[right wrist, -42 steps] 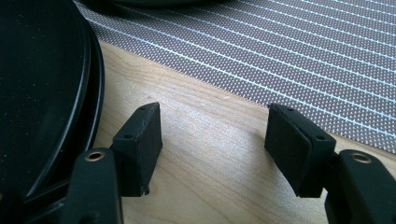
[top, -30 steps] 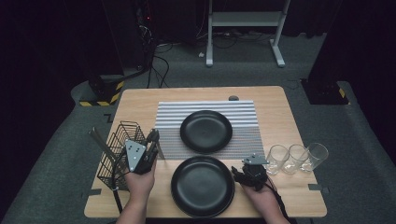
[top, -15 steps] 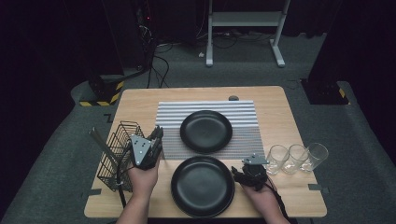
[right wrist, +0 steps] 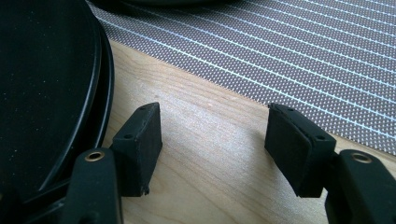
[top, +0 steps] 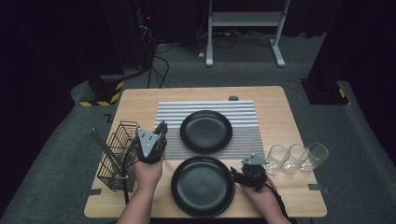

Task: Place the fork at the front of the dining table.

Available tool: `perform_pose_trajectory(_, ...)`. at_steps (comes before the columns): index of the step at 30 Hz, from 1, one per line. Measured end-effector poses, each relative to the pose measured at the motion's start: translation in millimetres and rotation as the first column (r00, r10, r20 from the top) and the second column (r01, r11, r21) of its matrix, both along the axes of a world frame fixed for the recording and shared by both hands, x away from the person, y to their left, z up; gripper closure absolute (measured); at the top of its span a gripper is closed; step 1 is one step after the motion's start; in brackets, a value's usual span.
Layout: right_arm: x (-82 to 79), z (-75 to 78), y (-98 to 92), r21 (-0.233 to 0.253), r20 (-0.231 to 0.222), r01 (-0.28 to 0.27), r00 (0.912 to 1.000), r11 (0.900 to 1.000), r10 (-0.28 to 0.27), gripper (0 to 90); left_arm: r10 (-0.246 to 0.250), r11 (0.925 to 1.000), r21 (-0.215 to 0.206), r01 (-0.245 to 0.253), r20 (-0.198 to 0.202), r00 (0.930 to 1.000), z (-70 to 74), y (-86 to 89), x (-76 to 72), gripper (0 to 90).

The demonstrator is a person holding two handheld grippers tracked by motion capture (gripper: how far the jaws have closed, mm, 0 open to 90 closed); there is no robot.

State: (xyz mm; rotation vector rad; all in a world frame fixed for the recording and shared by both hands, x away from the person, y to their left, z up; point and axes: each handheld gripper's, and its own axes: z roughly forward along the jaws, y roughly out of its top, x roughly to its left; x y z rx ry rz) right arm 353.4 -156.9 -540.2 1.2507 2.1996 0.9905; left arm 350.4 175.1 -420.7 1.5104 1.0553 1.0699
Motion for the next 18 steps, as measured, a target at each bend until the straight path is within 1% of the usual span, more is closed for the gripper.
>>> perform_pose_trajectory(3,0.0,0.0,0.0,0.0,0.0,-0.001,1.0,1.0,0.001,36.3,-0.001,0.9999,0.015,0.001,-0.008,1.0,0.7,-3.5,5.1,82.6)
perform_pose_trajectory(7,0.0,0.0,0.2,0.002,0.0,-0.004,1.0,1.0,0.004,36.2,0.009,0.9999,0.005,-0.009,-0.026,0.9996,1.7,-2.9,14.2,82.6)
perform_pose_trajectory(10,0.0,0.0,0.2,0.002,0.0,-0.005,1.0,1.0,0.005,36.3,0.013,0.9999,0.009,-0.012,-0.039,0.9991,2.7,-3.1,20.0,82.7)
perform_pose_trajectory(18,0.0,0.0,0.2,0.002,-0.001,-0.005,1.0,1.0,0.005,36.3,0.02,0.9997,0.018,-0.019,-0.056,0.9983,2.0,-8.4,31.6,82.7)
